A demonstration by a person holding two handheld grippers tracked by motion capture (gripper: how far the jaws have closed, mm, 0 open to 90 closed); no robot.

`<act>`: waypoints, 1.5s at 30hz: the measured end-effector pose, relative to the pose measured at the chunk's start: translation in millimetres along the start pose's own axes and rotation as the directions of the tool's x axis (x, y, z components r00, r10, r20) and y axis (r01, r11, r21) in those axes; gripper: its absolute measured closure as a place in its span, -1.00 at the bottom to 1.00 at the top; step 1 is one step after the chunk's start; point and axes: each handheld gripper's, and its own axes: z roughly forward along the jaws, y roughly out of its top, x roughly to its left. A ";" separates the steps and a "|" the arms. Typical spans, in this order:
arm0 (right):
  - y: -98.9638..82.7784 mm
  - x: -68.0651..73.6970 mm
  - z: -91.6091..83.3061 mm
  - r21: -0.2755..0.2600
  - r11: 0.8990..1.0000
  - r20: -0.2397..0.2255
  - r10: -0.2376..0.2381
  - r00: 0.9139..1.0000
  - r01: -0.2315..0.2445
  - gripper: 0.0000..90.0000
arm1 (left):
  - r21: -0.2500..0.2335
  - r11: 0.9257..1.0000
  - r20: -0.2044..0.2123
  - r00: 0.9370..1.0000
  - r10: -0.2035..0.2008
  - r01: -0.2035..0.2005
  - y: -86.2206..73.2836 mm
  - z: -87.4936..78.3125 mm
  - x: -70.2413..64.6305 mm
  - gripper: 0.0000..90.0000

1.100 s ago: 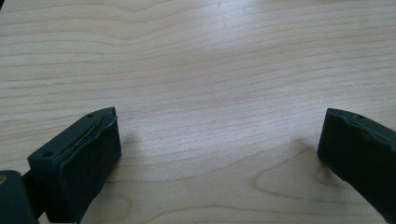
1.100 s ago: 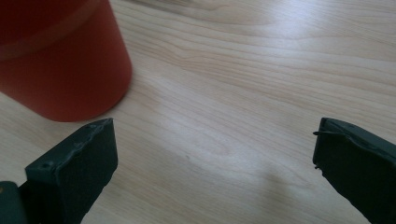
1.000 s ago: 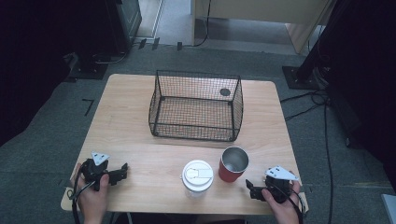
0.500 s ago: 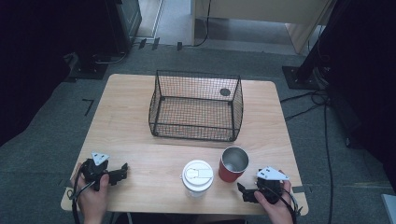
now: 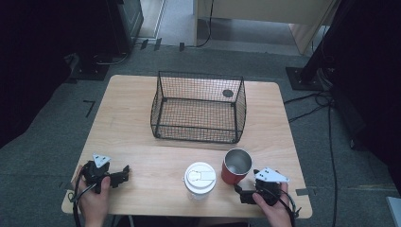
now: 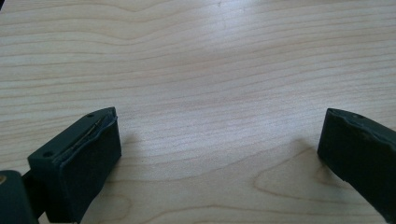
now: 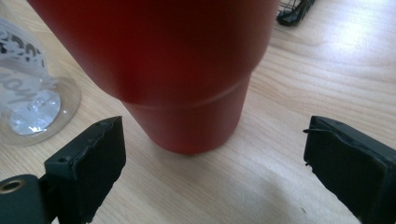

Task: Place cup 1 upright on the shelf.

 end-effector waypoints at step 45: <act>49.5 31.4 12.5 -0.157 0.987 0.068 0.046 0.997 -0.035 -0.88 | 0.000 1.000 0.000 1.000 0.001 -0.001 0.0 0.0 0.1 -1.00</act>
